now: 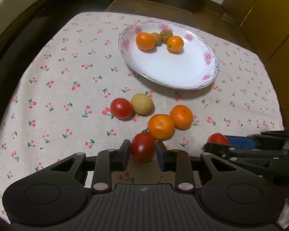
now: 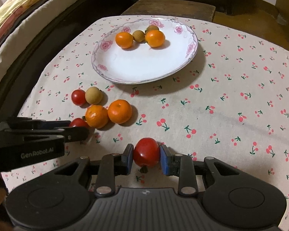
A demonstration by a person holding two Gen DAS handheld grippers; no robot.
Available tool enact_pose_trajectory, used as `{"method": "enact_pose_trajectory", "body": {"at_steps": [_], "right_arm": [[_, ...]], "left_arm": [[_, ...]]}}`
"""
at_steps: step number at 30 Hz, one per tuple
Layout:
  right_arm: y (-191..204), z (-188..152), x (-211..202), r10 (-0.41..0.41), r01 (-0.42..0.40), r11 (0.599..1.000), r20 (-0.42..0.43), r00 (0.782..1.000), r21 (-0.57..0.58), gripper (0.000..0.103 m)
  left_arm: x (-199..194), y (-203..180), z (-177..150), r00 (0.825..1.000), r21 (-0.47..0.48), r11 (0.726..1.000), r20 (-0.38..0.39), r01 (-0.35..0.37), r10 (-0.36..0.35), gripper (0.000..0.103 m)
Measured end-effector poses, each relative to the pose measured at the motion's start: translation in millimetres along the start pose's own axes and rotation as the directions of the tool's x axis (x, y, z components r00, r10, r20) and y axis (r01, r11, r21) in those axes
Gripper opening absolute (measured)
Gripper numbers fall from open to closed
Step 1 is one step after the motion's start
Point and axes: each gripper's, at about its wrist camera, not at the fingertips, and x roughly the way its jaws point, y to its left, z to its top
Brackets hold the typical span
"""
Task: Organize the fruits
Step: 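Lift both held tomatoes off the table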
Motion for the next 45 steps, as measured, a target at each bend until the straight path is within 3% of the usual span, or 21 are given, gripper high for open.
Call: {"method": "enact_pose_trajectory", "body": {"at_steps": [11,22,29,45], "right_arm": [[2.9,-1.9,-22.6,0.011,-0.011,1.0,0.039,0.999,-0.002,0.031],[0.1,-0.7,-20.6,0.032,-0.033,0.999,0.037,0.999,0.022,0.031],[0.5,0.5,-21.4,0.036,-0.037,0.999,0.046,0.998,0.026,0.031],[0.7,5.0,-28.5,0.036,-0.037,0.999,0.075,0.997,0.023,0.031]], "left_arm": [[-10.6,-1.8,-2.6,1.0,-0.006,1.0,0.021,0.0,0.0,0.036],[8.8,-4.0,3.3,1.0,-0.014,1.0,0.0,-0.012,0.012,0.039],[6.8,-0.9,0.5,0.999,-0.011,0.999,0.012,-0.046,0.046,0.035],[-15.1,-11.1,6.1,0.998,-0.001,1.0,0.058,-0.008,0.008,0.035]]}}
